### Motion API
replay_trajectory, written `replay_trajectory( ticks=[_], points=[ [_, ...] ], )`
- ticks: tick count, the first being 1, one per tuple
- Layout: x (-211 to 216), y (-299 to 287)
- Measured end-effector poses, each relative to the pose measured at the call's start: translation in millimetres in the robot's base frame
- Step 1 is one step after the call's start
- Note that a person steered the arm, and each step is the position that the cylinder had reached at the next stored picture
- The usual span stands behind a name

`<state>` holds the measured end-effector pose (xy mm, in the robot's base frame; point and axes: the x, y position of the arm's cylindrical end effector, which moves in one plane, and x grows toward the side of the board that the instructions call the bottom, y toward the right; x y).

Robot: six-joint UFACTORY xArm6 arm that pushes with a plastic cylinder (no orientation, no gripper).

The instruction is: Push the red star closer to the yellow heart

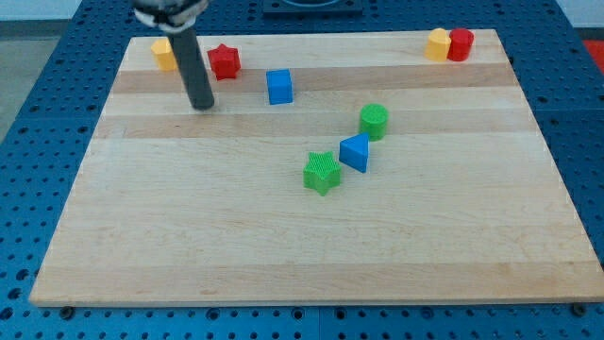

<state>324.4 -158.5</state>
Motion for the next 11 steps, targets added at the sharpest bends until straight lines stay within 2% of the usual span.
replay_trajectory(
  ticks=[2, 3, 4, 5, 6, 7, 8, 11],
  points=[
    [-72.7, 0.0],
    [-75.5, -7.9],
    [-112.9, -30.1],
    [-131.5, -25.9],
    [-125.5, -25.9],
    [-97.3, -12.7],
    [-70.8, 37.5],
    [-54.4, 243.0]
  ],
)
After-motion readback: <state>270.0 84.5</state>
